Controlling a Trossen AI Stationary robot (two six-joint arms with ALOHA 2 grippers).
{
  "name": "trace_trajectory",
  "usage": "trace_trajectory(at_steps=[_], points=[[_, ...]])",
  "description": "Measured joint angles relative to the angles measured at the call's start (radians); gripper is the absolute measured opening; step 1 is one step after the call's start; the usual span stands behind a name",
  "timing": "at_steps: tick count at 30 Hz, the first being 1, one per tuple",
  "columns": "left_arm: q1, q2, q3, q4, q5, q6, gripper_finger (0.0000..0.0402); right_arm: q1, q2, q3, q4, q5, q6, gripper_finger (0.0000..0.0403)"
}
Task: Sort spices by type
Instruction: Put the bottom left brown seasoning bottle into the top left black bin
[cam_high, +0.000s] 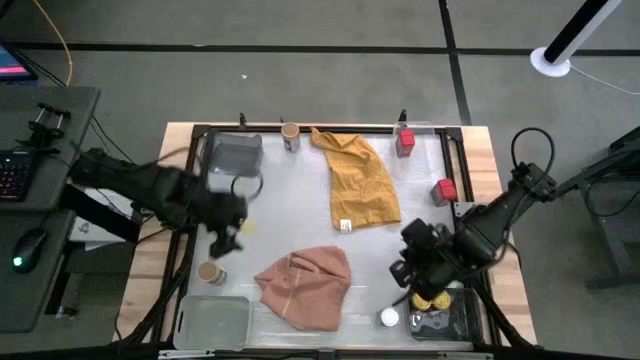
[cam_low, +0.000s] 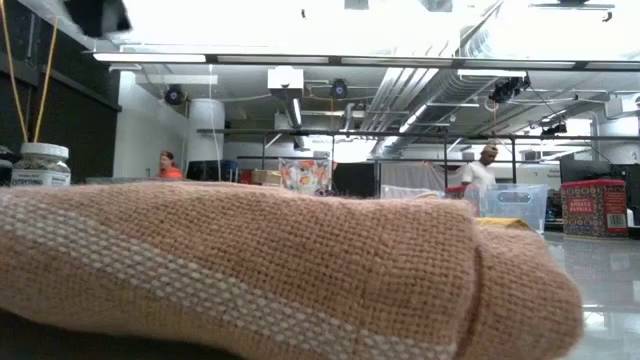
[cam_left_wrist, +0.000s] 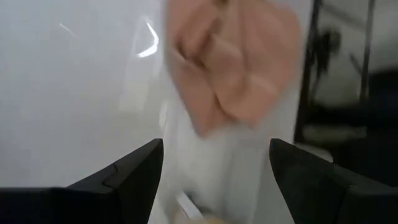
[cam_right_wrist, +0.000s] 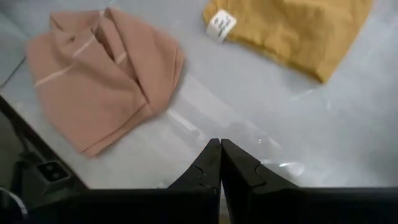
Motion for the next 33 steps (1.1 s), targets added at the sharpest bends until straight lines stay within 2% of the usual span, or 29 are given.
trace_trajectory(at_steps=[8,11,14,18,23,30,33], points=[[-0.513,0.085,0.000,-0.100,-0.217,-0.254,0.0280,-0.095,0.000,-0.001,0.020,-0.001,-0.189,0.0000],[-0.647,0.132,0.000,-0.160,-0.261,-0.313,0.0280,-0.108,0.000,-0.001,0.026,-0.001,-0.240,0.0000],[-0.733,0.183,-0.001,-0.191,-0.282,-0.324,0.0280,-0.108,0.000,-0.001,0.026,0.000,-0.269,0.0000],[-0.766,0.229,-0.001,-0.218,-0.312,-0.349,0.0280,-0.108,0.000,-0.001,0.026,0.014,-0.268,0.0000],[-0.734,0.242,-0.001,-0.274,-0.337,-0.451,0.0280,-0.108,0.000,-0.001,0.026,0.026,-0.269,0.0000],[-0.710,0.209,-0.001,-0.269,-0.228,-0.562,0.0280,-0.108,0.000,-0.002,0.028,0.026,-0.268,0.0000],[-0.709,0.206,-0.001,-0.269,-0.216,-0.564,0.0280,-0.107,0.000,-0.002,0.034,0.026,-0.268,0.0000]])
